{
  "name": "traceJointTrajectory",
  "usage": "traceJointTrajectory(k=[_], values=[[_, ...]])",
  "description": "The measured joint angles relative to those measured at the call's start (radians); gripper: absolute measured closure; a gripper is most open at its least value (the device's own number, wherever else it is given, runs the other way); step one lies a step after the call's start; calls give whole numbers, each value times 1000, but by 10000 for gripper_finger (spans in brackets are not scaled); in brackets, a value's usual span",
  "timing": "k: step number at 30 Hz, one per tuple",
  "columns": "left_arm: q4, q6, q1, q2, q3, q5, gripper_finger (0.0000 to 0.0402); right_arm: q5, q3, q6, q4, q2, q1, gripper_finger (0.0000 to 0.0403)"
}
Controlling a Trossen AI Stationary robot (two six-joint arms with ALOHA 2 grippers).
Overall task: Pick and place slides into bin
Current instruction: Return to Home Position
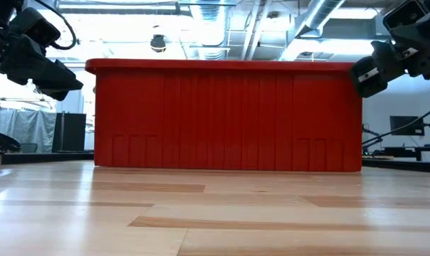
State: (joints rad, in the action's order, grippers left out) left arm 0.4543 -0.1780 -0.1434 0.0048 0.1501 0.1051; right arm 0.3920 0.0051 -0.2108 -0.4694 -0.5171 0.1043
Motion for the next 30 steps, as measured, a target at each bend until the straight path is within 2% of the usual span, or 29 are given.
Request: traceJointTrajectory(k=[30], values=[[0,-2,0,0,-1,0,269,0,0,0,0,0,0,308]])
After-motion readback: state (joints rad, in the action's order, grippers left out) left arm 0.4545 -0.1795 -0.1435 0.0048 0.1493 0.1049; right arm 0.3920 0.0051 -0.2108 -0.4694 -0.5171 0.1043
